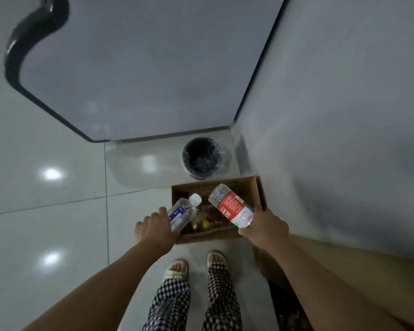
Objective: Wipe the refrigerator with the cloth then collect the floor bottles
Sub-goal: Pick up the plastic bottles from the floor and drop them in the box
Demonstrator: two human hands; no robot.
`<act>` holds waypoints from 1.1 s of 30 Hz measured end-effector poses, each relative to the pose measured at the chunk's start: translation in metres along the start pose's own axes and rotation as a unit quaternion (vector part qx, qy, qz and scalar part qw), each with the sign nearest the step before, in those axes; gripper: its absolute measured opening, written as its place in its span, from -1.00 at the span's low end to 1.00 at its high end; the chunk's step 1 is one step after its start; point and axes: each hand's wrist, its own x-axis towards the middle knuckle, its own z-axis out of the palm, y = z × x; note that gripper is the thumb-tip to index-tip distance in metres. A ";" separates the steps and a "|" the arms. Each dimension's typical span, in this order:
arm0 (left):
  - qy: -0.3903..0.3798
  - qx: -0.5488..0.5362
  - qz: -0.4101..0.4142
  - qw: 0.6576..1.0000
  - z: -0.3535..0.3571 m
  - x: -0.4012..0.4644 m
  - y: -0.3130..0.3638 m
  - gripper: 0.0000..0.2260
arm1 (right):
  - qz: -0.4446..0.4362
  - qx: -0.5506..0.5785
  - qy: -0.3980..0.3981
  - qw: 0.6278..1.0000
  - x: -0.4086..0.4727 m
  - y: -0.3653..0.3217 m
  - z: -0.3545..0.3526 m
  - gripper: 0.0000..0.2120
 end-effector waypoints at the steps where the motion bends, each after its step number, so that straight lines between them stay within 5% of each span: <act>1: -0.006 -0.010 -0.016 1.000 0.011 0.009 0.003 -0.55 | -0.005 -0.002 -0.007 1.000 0.017 0.002 0.008 -0.32; 8: -0.031 -0.059 -0.085 0.994 0.102 0.077 0.031 -0.58 | -0.007 -0.036 -0.068 0.997 0.133 0.016 0.075 -0.33; 13: -0.055 -0.062 -0.106 0.991 0.180 0.146 0.048 -0.58 | -0.026 -0.070 -0.040 0.996 0.214 0.027 0.140 -0.33; 25: -0.060 0.044 -0.037 0.997 0.336 0.270 0.050 -0.46 | -0.026 -0.095 -0.001 0.995 0.356 0.016 0.270 -0.32; 33: -0.063 0.051 -0.001 0.997 0.358 0.296 0.052 -0.37 | -0.071 -0.120 0.057 0.989 0.368 0.012 0.288 -0.25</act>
